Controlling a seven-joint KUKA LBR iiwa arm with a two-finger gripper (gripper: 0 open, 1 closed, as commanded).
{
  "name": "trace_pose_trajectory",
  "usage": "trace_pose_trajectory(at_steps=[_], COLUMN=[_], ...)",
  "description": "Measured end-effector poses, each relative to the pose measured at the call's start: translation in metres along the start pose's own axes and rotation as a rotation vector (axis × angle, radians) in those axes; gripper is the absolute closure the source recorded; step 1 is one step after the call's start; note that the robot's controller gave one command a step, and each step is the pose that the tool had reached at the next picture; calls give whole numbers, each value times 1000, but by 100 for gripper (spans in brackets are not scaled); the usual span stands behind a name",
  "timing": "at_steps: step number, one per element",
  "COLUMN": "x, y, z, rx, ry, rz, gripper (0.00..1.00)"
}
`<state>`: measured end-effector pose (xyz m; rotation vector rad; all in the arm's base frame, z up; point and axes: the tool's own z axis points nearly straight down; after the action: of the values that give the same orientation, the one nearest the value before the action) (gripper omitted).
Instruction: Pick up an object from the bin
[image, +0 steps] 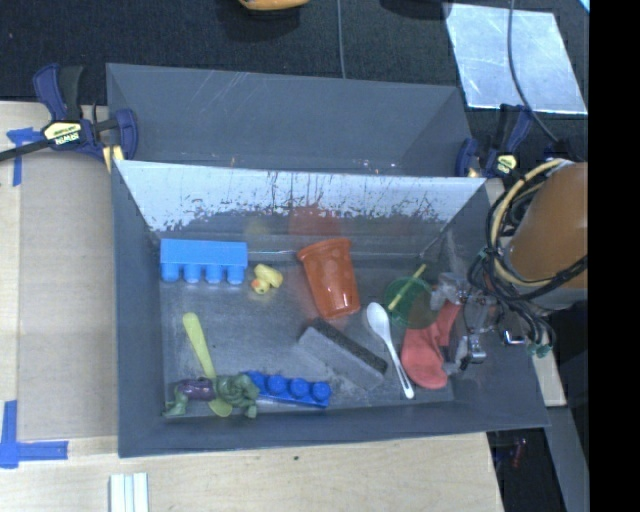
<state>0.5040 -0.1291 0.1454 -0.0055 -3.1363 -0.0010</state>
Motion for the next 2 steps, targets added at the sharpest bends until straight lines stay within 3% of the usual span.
trace_pose_trajectory(at_steps=[1,2], x=[-2,-32], y=[1,-14], z=[-4,36], rx=[1,6], ry=[-8,-15], rz=[-3,-314], gripper=[0,0])
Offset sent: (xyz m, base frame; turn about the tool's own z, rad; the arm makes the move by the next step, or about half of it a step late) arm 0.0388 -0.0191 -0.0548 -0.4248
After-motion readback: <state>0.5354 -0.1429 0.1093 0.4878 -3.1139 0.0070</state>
